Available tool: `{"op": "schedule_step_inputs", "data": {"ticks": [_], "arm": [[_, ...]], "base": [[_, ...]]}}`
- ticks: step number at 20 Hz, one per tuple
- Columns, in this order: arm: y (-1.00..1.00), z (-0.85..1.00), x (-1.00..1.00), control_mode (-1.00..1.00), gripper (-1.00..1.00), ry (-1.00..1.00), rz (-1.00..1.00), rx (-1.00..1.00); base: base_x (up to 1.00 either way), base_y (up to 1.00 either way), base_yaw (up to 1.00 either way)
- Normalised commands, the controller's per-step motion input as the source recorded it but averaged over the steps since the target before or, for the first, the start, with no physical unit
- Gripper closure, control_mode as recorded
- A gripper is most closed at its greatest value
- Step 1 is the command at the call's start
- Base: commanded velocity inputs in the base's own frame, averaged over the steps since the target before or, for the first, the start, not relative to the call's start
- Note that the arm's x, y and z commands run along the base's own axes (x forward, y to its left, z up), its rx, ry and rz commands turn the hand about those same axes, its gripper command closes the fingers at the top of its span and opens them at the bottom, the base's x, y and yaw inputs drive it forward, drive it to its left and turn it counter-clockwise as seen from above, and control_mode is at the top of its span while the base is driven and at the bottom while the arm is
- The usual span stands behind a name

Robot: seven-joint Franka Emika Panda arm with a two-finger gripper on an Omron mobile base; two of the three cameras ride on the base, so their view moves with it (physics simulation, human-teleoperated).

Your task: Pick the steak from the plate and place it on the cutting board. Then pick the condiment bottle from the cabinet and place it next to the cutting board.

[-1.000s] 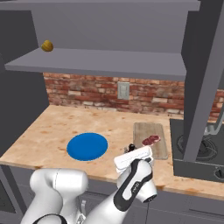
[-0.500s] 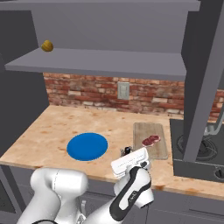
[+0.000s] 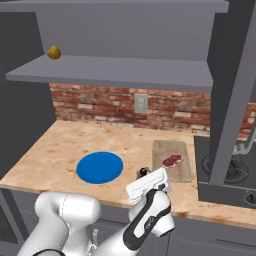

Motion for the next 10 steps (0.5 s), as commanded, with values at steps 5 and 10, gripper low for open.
{"op": "schedule_step_inputs", "data": {"ticks": [5,10], "arm": [[0.00,-0.22,0.08,-1.00,1.00,0.00,0.00,-0.04],[0.00,-0.21,0.06,-1.00,1.00,0.00,0.00,-0.04]], "base": [[0.00,0.00,0.00],[0.00,0.00,0.00]]}}
